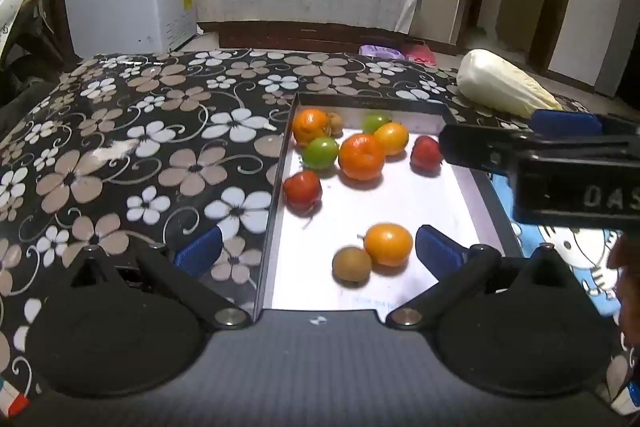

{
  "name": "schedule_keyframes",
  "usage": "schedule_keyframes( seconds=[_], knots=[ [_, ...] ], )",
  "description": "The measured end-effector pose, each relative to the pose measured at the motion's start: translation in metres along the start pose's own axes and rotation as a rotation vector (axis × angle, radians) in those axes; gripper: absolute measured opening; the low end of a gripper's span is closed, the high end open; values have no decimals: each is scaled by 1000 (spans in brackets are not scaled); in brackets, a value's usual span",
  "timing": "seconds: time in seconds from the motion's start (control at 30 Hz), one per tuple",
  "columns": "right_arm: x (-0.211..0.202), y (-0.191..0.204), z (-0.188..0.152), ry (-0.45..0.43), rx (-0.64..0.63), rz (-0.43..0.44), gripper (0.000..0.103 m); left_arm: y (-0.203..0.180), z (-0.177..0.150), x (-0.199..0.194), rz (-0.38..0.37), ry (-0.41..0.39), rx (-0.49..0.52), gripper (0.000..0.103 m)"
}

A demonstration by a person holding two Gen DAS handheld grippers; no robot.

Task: Organize fruits
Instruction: 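Grasp an orange with the right tool while the left tool grasps a brown kiwi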

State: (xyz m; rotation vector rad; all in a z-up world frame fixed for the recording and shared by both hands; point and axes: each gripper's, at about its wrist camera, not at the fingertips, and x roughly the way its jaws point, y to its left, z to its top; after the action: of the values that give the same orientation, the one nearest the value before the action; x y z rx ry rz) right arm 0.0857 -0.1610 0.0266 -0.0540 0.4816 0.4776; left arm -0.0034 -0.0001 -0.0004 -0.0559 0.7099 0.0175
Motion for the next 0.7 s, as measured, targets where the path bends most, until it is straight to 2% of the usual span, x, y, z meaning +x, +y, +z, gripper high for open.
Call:
schedule_keyframes(
  seconds=[0.13,0.2,0.3,0.37,0.43,0.53,0.6,0.7],
  knots=[
    [4,2,-4,30,-23,39,103,-3,-11,-9,-21,-23,75,103],
    [6,3,-5,52,-33,66,97,-2,-17,-10,-35,-12,93,103],
    [14,8,-8,98,-57,102,94,-2,-22,-10,-45,-6,120,103],
    [19,14,-10,127,-81,140,89,0,-22,-9,-48,27,126,103],
    [26,20,-13,161,-103,165,76,1,-21,-8,-55,32,118,103],
    [38,26,-19,216,-137,143,73,0,-19,-8,-56,23,125,103],
    [44,28,-21,247,-146,130,66,0,-19,-8,-55,30,134,103],
    [51,25,-26,281,-146,125,64,1,-21,-7,-69,37,128,103]
  ],
)
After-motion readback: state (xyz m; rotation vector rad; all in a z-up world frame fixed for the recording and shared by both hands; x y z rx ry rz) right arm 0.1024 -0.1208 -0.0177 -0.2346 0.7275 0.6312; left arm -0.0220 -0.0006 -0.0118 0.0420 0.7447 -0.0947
